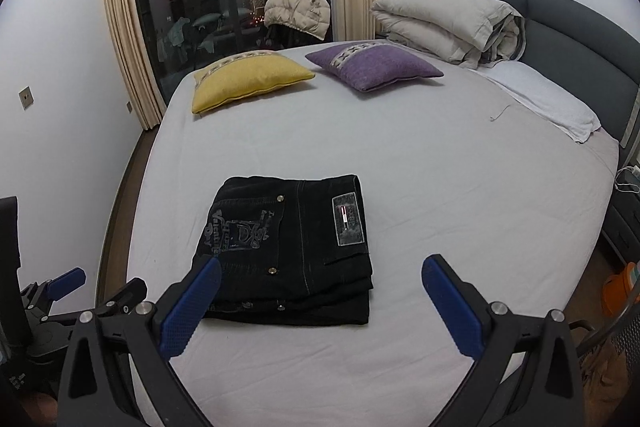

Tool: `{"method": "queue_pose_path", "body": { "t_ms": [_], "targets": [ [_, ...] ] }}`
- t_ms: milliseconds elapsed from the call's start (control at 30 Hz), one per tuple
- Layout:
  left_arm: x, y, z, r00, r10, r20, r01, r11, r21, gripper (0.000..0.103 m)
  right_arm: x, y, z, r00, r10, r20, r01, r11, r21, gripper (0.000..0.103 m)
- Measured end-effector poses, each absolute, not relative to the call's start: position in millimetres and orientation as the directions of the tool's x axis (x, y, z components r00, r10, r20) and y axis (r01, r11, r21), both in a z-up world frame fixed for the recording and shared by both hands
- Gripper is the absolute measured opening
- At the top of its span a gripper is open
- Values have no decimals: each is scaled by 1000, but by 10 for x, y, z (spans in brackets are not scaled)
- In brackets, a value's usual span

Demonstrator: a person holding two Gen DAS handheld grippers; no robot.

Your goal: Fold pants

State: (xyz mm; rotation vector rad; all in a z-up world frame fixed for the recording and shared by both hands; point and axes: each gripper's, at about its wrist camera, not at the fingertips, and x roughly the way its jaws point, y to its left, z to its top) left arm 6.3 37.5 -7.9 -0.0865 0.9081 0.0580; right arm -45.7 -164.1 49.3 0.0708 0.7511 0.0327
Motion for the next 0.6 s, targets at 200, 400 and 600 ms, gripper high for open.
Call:
{"method": "queue_pose_path", "body": {
  "t_ms": [200,400,600],
  "targets": [
    [63,365,-74,610,12,-793,-86,995,-51,103,-445,-1633,467,721,60,-691,-10,997,76,103],
    [91,338,-95,605,12,-796,-87,995,-51,103,-432,-1621,448,712,65,-699,-14,997,79,103],
    [97,328,-102,605,12,-796,-86,995,-50,103,-417,-1607,427,705,69,-706,-19,997,79,103]
  ]
}}
